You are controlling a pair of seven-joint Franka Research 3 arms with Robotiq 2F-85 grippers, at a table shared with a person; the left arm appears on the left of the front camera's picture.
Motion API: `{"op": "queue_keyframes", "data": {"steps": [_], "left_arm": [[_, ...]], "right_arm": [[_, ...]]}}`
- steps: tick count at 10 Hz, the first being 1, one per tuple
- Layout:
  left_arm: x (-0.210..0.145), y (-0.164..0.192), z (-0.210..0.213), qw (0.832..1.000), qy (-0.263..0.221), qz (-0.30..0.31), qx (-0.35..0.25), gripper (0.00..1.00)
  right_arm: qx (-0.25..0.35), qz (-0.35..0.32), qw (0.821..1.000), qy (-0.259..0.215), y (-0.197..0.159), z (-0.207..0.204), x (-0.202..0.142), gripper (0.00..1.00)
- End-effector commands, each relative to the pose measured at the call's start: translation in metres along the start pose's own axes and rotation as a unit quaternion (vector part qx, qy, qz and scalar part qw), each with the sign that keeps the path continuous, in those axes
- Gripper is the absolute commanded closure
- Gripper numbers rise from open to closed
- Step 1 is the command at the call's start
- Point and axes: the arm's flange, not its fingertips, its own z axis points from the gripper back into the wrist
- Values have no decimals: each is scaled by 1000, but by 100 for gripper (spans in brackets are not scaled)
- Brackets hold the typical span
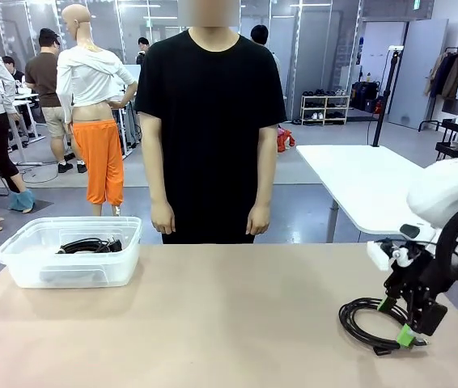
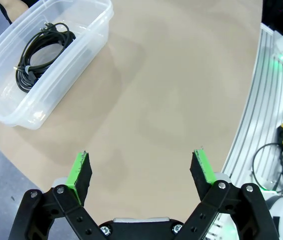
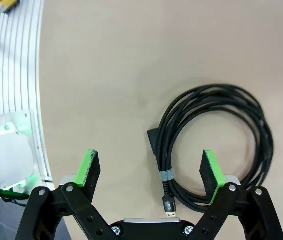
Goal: Organize and store the cables.
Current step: Place the USB Extension Cable into the Organizing box.
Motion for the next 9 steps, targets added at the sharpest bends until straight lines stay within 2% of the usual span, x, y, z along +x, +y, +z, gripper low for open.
{"op": "queue_keyframes", "data": {"steps": [1,2,6,7,9], "left_arm": [[-2,0,-1,1000,-12,-7,-5,0],[-2,0,-1,1000,-12,-7,-5,0],[-2,0,-1,1000,-12,-7,-5,0],[-2,0,-1,1000,-12,-7,-5,0],[-2,0,-1,1000,-12,-7,-5,0]], "right_arm": [[-7,-7,999,31,4,-13,3,0],[-12,4,998,57,5,-23,2,0],[-37,27,994,96,8,-41,-4,0],[-50,28,991,123,4,-45,-6,0],[-62,20,989,134,-1,-47,-9,0]]}}
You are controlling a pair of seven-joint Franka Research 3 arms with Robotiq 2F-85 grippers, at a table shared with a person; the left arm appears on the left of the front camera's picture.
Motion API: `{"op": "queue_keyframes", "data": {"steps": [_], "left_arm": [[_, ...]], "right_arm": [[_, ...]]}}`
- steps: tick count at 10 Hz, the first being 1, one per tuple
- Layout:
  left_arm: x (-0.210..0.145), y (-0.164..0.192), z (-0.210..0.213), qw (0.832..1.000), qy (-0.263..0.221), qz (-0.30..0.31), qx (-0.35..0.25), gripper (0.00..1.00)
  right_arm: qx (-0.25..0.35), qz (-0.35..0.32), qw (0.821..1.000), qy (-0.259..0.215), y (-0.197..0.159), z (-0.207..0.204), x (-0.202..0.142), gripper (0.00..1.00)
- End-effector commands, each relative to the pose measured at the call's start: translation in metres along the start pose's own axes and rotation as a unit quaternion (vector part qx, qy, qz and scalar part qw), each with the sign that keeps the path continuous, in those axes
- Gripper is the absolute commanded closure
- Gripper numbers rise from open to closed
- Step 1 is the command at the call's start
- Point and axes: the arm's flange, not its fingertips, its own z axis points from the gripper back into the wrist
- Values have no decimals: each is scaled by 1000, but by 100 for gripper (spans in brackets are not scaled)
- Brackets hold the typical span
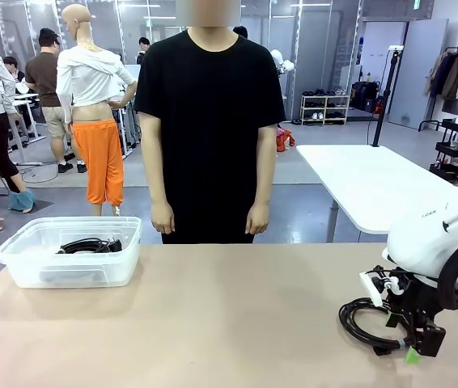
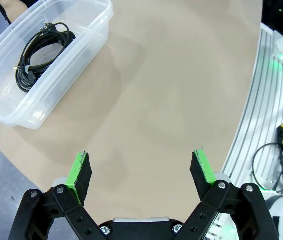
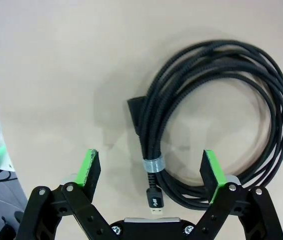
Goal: Organize and store the cables.
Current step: Place the USB Extension Cable into the Organizing box.
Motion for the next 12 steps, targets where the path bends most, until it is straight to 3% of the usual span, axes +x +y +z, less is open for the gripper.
{"op": "queue_keyframes", "data": {"steps": [1,2,3,4,5,6,9,12], "left_arm": [[-2,0,-1,1000,-12,-7,-5,0],[-2,0,-1,1000,-12,-7,-5,0],[-2,0,-1,1000,-12,-7,-5,0],[-2,0,-1,1000,-12,-7,-5,0],[-2,0,-1,1000,-12,-7,-5,0],[-2,0,-1,1000,-12,-7,-5,0],[-2,0,-1,1000,-12,-7,-5,0],[-2,0,-1,1000,-12,-7,-5,0]], "right_arm": [[-7,-23,1000,21,2,-8,2,0],[-6,-24,999,20,0,-9,1,0],[-12,-25,999,17,-2,-9,0,12],[-15,-26,1000,10,-2,-8,-1,59],[-18,-25,999,11,-1,-7,-1,71],[-19,-25,999,12,-1,-6,-1,100],[-26,-14,999,17,0,-1,5,96],[-40,-5,999,20,-4,16,14,100]]}}
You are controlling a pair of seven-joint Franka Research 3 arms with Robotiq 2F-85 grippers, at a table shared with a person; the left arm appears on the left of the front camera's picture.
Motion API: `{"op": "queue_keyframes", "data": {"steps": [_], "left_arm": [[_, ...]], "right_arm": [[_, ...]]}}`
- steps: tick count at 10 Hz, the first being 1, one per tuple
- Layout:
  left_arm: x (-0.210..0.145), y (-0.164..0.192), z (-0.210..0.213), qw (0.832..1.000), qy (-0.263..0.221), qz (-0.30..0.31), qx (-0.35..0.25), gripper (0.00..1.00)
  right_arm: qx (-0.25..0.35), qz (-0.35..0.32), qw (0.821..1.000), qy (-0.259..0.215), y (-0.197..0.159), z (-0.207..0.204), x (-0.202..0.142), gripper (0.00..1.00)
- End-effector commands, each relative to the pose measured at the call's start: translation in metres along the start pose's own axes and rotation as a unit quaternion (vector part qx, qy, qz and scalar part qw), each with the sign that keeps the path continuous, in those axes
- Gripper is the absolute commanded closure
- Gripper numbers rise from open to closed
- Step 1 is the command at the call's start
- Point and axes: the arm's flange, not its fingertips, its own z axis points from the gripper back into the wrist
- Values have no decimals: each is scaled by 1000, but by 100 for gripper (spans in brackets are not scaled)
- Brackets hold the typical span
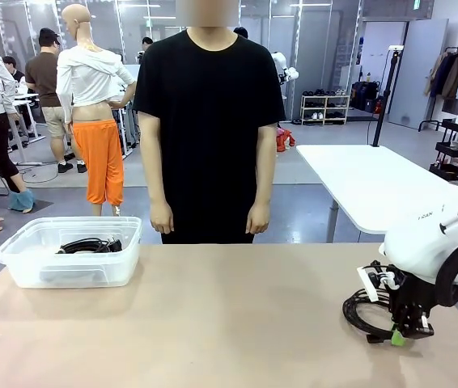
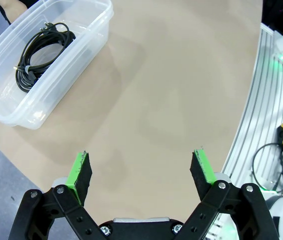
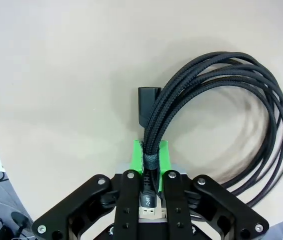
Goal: Organize and store the cables.
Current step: Place the USB Extension Cable into the Organizing box.
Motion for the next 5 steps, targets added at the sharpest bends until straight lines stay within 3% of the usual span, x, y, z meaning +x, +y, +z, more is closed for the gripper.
{"op": "queue_keyframes", "data": {"steps": [1,3,5], "left_arm": [[-1,0,-1,1000,-12,-7,-5,0],[-1,0,-1,1000,-12,-7,-5,0],[-1,0,-1,1000,-12,-7,-5,0]], "right_arm": [[-30,-4,1000,6,2,24,16,100],[-46,-16,999,3,-2,71,47,100],[-54,-8,998,-15,-15,97,102,100]]}}
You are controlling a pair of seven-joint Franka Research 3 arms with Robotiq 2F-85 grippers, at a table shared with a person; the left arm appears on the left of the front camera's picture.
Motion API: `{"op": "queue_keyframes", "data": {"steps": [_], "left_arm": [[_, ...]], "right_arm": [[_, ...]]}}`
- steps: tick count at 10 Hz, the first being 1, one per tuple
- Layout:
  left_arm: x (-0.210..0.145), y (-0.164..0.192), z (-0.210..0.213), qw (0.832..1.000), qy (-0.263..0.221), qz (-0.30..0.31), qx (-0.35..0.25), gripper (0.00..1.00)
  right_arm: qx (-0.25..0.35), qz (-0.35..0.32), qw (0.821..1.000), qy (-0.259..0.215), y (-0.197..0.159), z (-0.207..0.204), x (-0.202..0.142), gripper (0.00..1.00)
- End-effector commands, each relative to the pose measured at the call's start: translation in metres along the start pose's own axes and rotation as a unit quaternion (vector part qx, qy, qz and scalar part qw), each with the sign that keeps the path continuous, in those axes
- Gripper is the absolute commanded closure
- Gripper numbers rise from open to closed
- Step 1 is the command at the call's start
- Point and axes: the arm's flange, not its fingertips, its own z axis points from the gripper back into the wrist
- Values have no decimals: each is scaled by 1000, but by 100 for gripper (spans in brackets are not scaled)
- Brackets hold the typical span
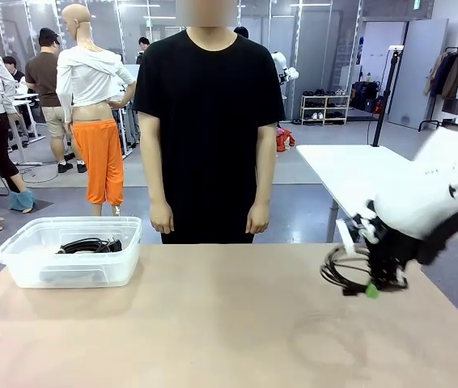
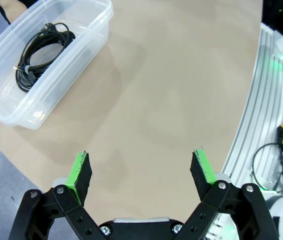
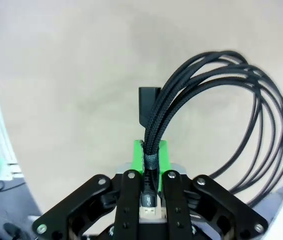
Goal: Organize and store the cables.
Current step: Place the USB Extension Cable into the Organizing box.
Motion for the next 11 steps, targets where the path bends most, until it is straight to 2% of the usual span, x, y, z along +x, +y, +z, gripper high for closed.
{"op": "queue_keyframes", "data": {"steps": [1,3,6,8,11], "left_arm": [[-2,0,-1,1000,-12,-7,-5,0],[-2,0,-1,1000,-12,-7,-5,0],[-2,0,-1,1000,-12,-7,-5,0],[-2,0,-1,1000,-12,-7,-5,0],[-2,0,-1,1000,-12,-7,-5,0]], "right_arm": [[4,-3,1000,3,-14,2,58,100],[6,7,1000,-25,-22,-15,130,100],[35,24,998,-42,-16,-59,215,100],[57,29,996,-68,-5,-94,240,100],[90,32,992,-78,10,-128,260,100]]}}
